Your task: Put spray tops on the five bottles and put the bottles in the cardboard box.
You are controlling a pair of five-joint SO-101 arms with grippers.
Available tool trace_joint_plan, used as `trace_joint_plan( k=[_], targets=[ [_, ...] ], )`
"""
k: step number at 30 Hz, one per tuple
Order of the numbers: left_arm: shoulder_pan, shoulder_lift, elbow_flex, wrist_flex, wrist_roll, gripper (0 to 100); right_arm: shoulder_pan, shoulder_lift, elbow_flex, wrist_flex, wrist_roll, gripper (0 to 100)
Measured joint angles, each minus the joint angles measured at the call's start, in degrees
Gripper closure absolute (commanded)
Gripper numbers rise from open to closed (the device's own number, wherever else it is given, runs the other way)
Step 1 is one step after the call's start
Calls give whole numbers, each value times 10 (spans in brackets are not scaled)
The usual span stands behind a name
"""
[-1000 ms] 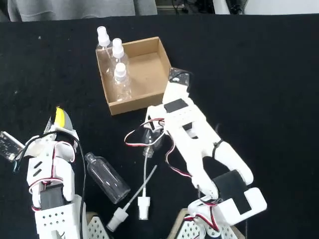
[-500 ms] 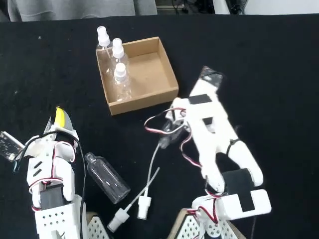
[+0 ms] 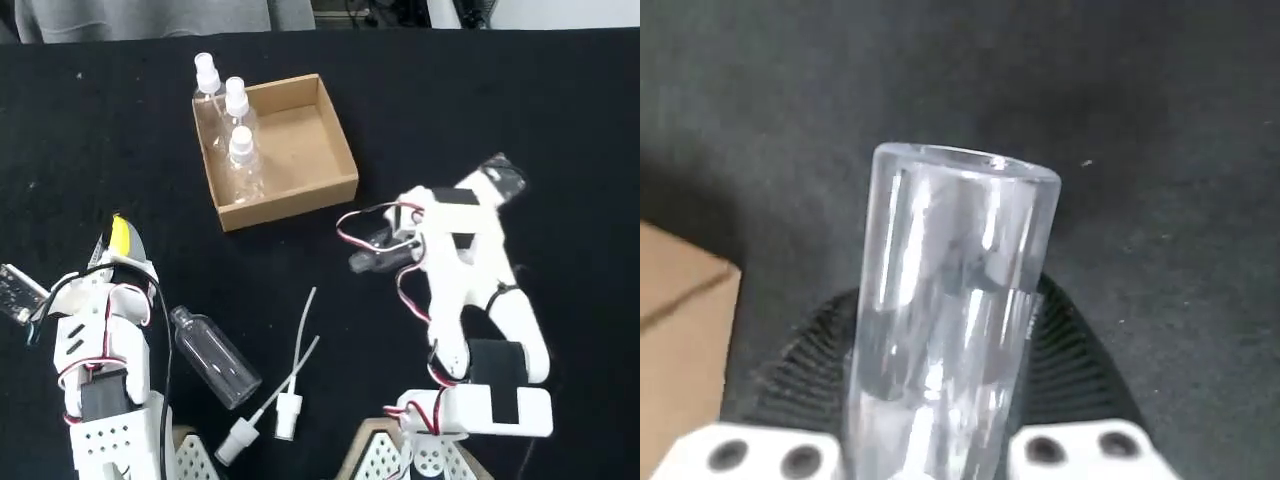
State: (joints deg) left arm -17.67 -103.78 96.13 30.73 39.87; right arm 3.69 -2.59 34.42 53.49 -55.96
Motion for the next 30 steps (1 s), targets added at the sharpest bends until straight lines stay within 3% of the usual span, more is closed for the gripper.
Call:
trace_joint_plan(
  k=[7,21,30],
  targets=[
    [0,0,0,0,0,898,22,0,2,0,-23,752],
    [0,0,0,0,0,898,22,0,11,3,-25,754],
    [0,0,0,0,0,898,22,0,-56,107,-5,754]
  ],
)
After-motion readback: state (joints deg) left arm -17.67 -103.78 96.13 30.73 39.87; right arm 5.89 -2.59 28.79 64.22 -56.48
